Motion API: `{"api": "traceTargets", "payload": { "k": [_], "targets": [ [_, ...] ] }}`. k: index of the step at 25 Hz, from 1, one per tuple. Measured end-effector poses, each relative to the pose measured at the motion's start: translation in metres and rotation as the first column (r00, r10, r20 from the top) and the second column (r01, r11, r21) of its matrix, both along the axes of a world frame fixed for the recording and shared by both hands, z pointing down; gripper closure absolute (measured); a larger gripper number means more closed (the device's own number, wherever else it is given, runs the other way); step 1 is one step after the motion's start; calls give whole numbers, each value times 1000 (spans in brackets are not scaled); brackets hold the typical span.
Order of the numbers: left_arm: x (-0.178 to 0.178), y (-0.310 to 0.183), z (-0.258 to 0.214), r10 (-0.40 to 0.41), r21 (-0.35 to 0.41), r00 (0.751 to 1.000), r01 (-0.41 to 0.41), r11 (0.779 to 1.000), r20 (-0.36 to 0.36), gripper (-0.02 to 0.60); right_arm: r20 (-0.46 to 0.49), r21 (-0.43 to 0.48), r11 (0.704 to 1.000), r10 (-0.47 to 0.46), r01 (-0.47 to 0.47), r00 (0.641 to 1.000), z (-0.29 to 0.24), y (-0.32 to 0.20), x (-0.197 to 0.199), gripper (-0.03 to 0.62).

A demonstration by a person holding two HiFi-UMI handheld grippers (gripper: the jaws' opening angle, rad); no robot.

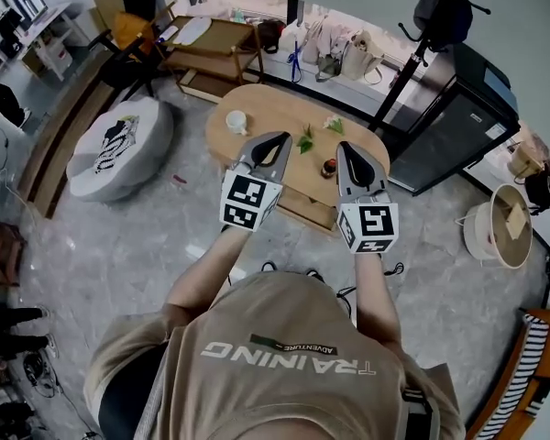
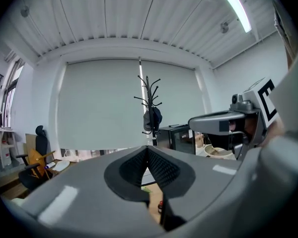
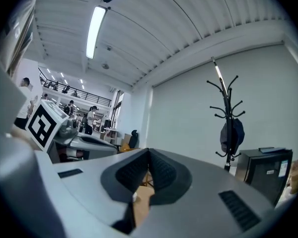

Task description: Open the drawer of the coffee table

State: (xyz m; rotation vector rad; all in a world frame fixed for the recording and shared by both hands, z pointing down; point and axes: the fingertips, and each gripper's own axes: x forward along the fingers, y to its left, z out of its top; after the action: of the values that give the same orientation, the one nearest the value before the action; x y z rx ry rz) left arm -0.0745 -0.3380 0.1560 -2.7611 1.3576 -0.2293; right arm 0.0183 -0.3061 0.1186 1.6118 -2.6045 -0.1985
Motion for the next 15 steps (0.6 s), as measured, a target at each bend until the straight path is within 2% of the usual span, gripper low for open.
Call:
{"api": "traceTargets", "payload": {
  "k": [5,15],
  "targets": [
    [12,6,1,-21,-23,1000,21,1000,-7,575,33,-3,999,-33,33,999,-10,2,12,588],
    [23,16,9,-23,-37,1000,23,999,-8,575,46,-30,999,-24,25,999,1,10,28,588]
  ]
}}
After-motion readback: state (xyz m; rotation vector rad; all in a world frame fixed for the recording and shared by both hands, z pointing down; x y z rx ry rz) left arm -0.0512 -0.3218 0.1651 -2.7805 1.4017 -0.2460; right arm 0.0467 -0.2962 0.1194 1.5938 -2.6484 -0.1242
